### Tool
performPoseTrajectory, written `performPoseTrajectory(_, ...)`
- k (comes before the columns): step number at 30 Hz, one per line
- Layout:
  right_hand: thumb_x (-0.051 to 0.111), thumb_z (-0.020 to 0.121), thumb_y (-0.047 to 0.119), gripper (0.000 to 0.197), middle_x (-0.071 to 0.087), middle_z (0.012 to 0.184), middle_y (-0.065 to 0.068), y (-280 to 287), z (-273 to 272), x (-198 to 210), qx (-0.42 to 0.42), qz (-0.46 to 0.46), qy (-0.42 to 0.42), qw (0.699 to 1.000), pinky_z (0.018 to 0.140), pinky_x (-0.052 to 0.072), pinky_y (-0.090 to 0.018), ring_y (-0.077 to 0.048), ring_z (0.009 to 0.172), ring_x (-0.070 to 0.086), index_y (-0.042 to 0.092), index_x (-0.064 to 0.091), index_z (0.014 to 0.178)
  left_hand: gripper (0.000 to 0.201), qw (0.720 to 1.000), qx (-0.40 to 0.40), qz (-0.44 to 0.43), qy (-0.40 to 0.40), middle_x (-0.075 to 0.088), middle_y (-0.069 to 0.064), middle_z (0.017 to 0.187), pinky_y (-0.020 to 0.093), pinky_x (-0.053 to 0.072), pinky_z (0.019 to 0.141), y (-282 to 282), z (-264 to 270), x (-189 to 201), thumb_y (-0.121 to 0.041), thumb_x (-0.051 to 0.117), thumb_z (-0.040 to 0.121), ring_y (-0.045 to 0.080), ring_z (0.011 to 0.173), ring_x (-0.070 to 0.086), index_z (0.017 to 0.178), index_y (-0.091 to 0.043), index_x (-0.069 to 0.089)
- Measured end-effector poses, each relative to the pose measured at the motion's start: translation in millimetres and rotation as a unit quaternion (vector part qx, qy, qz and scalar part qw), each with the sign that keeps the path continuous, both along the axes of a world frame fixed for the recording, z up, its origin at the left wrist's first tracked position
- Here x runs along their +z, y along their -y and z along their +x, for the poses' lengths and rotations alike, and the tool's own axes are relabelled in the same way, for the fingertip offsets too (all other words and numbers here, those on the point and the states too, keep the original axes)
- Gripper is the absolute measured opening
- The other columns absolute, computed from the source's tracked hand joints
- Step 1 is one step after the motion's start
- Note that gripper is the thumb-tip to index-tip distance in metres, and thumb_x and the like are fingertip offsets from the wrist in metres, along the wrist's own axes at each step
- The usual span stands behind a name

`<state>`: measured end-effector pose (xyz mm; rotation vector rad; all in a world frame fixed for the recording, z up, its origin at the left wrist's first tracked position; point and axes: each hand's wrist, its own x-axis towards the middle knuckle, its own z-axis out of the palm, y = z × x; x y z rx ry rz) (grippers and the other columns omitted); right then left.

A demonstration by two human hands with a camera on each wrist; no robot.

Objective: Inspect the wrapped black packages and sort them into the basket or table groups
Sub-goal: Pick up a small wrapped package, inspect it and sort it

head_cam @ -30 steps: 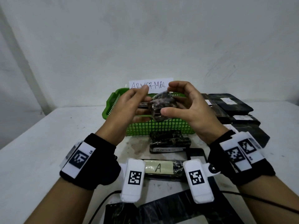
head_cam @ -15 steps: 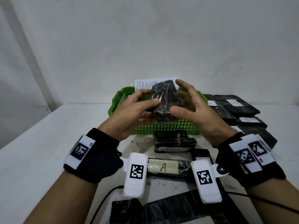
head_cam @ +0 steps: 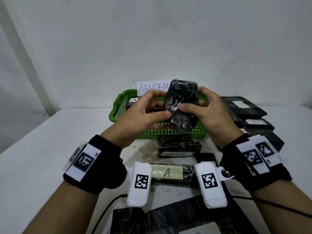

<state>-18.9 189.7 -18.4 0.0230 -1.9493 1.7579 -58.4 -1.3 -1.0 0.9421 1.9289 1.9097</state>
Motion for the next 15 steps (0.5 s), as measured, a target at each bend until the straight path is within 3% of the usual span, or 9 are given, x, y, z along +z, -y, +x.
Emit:
performPoseTrajectory(3, 0.079, 0.08, 0.014, 0.054, 0.078, 0.107, -0.007, 3.5, 3.9, 1.0, 0.047, -0.03, 0.025, 0.998, 0.086, 0.061, -0.042, -0.022, 0.098, 0.075, 0.012, 0.058, 0.13, 0.044, 1.0, 0.011, -0.007, -0.014, 0.068, 0.006, 0.117, 0.04, 0.062, 0.082, 1.2, -2.1, -1.6, 0.004, 0.064, 0.089, 0.016, 0.094, 0.072, 0.123, -0.022, 0.055)
performPoseTrajectory(6, 0.065, 0.078, 0.055, 0.063, 0.076, 0.115, -0.003, 3.3, 10.8, 8.6, 0.124, -0.062, 0.082, 0.987, 0.086, 0.059, -0.04, -0.019, 0.105, 0.072, 0.02, 0.062, 0.13, 0.051, 0.998, 0.03, 0.001, -0.049, 0.069, -0.01, 0.105, 0.04, 0.061, 0.084, 4.0, -5.6, -1.9, 0.011, 0.067, 0.085, 0.008, 0.09, 0.07, 0.117, -0.027, 0.057)
performPoseTrajectory(8, 0.056, 0.078, 0.071, 0.071, 0.073, 0.122, -0.005, 0.9, 14.0, 13.3, 0.163, -0.094, 0.106, 0.976, 0.091, 0.058, -0.044, -0.023, 0.112, 0.07, 0.024, 0.065, 0.131, 0.054, 0.996, 0.025, -0.002, -0.083, 0.068, -0.012, 0.102, 0.032, 0.059, 0.085, 4.1, -4.6, -1.4, 0.015, 0.066, 0.083, 0.009, 0.095, 0.068, 0.117, -0.026, 0.058)
performPoseTrajectory(11, 0.056, 0.079, 0.071, 0.073, 0.068, 0.131, -0.009, -4.1, 15.8, 15.3, 0.194, -0.116, 0.113, 0.968, 0.095, 0.056, -0.053, -0.031, 0.118, 0.067, 0.022, 0.064, 0.133, 0.055, 0.991, 0.018, -0.007, -0.134, 0.064, -0.001, 0.117, 0.024, 0.054, 0.088, 2.0, -2.7, -1.1, 0.018, 0.066, 0.081, 0.012, 0.107, 0.066, 0.116, -0.025, 0.059)
performPoseTrajectory(15, 0.07, 0.077, 0.049, 0.052, 0.066, 0.133, -0.013, -5.5, 16.5, 14.0, 0.242, -0.133, 0.125, 0.953, 0.094, 0.056, -0.048, -0.031, 0.116, 0.067, 0.025, 0.07, 0.122, 0.049, 0.986, 0.03, 0.009, -0.166, 0.065, 0.004, 0.119, 0.028, 0.055, 0.089, 1.4, -6.3, -2.8, 0.013, 0.066, 0.083, 0.014, 0.116, 0.063, 0.115, -0.023, 0.061)
